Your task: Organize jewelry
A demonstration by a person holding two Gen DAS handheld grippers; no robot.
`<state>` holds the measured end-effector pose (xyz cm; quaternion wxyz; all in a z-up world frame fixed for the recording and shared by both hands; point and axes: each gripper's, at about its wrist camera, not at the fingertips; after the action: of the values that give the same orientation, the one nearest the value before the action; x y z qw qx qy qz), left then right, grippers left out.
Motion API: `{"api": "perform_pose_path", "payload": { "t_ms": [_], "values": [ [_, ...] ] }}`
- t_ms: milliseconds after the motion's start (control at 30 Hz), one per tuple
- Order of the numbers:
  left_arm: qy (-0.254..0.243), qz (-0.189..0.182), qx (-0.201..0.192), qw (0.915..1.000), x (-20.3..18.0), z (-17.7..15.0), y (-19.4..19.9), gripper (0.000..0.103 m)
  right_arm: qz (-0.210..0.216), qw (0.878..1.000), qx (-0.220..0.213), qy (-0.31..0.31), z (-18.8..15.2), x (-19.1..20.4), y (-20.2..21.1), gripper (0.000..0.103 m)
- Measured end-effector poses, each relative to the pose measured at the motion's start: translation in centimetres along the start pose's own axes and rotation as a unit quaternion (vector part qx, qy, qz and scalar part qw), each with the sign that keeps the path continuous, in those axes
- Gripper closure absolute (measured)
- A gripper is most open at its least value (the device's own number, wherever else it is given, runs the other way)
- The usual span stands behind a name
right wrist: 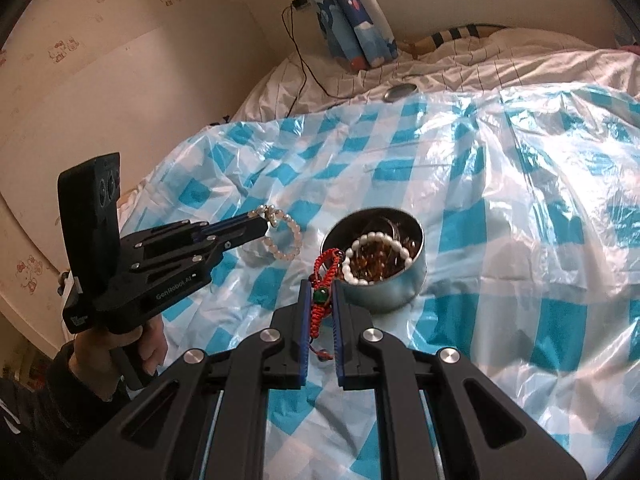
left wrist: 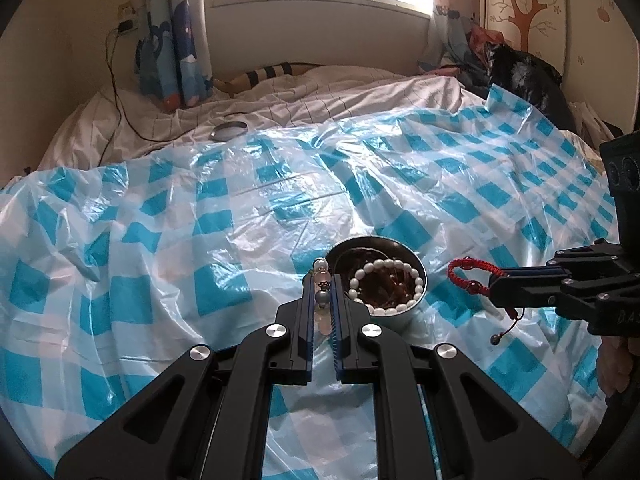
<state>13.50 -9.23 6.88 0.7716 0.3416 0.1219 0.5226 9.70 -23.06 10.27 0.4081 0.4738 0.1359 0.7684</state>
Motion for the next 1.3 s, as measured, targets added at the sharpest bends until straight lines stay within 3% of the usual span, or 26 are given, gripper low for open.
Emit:
{"api": "perform_pose_path", "payload": {
  "t_ms": [667,833,900,933,967,1033,1300],
  "values": [
    [0.012,0.017,-0.029,0.9994,0.6,0.6,0.4,0.096,0.000,0.998,-0.056,0.017,1.8,1.7,-0.4,0.092],
    [0.015,0.018,-0.027,0.9994,0.8,0.7,0.3,0.096,-0.017,0.999,-0.036,0.012,2.4,1.0,-0.9,0.092],
    [0.018,0.018,-0.026,0.9993,1.0,0.7,0.2,0.096,-0.042,0.999,0.016,0.022,2.1,0.7,-1.9,0.077],
    [0.019,0.018,-0.025,0.9993,1.0,0.7,0.1,0.096,-0.067,0.996,0.052,0.037,1.6,0.7,-2.8,0.057],
    [0.019,0.018,-0.025,0.9994,1.0,0.7,0.1,0.096,-0.084,0.993,0.070,0.054,1.1,0.7,-3.4,0.045],
    [0.018,0.016,-0.023,0.9994,1.0,0.7,0.0,0.096,-0.118,0.986,0.085,0.075,0.0,0.4,-4.6,0.044],
    [0.018,0.014,-0.023,0.9995,0.9,0.5,-0.2,0.096,-0.182,0.976,0.111,0.049,-1.6,-3.6,-9.2,0.041]
  ]
}}
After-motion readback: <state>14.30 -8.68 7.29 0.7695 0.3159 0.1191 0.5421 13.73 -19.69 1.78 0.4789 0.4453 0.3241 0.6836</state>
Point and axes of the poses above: each gripper's, at about its wrist camera, not at the fingertips, and y roughly against the way its jaws point, x to its left, z to its top, and after that the axes turned 12 degrees about -y, right-handed
